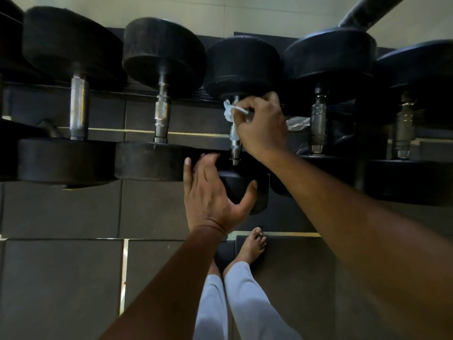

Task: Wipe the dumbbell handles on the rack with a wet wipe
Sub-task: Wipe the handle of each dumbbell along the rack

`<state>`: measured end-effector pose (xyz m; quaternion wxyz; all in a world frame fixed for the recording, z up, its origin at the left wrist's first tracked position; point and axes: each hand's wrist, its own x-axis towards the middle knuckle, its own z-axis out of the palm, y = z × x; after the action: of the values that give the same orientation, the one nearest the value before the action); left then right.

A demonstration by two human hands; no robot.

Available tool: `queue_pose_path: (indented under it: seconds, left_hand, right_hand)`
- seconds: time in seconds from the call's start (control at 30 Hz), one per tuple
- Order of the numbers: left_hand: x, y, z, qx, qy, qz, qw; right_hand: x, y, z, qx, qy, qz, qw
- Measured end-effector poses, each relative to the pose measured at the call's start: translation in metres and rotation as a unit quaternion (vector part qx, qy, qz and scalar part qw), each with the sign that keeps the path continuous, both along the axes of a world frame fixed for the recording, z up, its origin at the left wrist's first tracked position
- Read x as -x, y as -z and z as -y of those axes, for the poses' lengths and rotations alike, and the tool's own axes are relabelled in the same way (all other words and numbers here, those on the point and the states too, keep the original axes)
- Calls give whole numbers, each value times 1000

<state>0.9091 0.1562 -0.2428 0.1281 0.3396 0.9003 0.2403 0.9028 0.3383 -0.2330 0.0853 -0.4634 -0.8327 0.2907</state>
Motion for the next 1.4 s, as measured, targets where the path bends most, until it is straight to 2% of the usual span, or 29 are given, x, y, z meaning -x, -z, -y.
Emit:
queue_pose_path:
  seconds: [0.07, 0.13, 0.27, 0.47, 0.53, 0.63, 0.7, 0.77, 0.87, 0.93, 1.0, 1.1, 1.27, 1.33, 1.4]
  left_hand:
    - [0, 0, 0, 4, 3, -2, 1000]
    - [0, -1, 0, 5, 5, -1, 1000]
    - [0, 2, 0, 7, 6, -2, 1000]
    - [-1, 3, 1, 8, 7, -7, 1000]
    - [-1, 3, 0, 6, 7, -8, 1000]
    - [-1, 4, 1, 8, 6, -8, 1000]
    - [-1, 3, 1, 8, 5, -7, 1000]
    - [-1, 3, 0, 4, 5, -6, 1000]
    - [-1, 4, 1, -1, 4, -8, 1000]
    - [-1, 5, 1, 1, 4, -11, 1000]
    - [-1, 5, 1, 5, 4, -11, 1000]
    - [-1, 4, 1, 6, 5, -8, 1000]
    - [-2, 5, 1, 6, 2, -7, 1000]
    - [-2, 5, 1, 3, 2, -7, 1000]
    - [-2, 5, 1, 1, 1, -8, 1000]
  right_hand:
    - [1, 5, 2, 84, 70, -39, 993]
    - [8, 5, 3, 185, 150, -84, 968]
    - [23, 4, 3, 339, 321, -140, 873]
    - [23, 17, -9, 439, 432, -179, 767]
    - [26, 21, -21, 449, 442, -180, 755]
    - [28, 5, -32, 495, 392, -166, 758]
    - [22, -1, -35, 505, 320, -118, 793]
    - [15, -3, -35, 509, 281, -93, 808]
    - [12, 5, -33, 515, 277, -86, 807]
    - [14, 8, -35, 536, 292, -84, 788]
    - [17, 12, -37, 537, 293, -76, 787]
    - [12, 23, -35, 507, 258, -46, 821]
    - [-3, 23, -32, 382, 146, 87, 909]
    - [-6, 19, -32, 328, 90, 152, 928]
    - [-7, 17, -30, 301, 40, 203, 931]
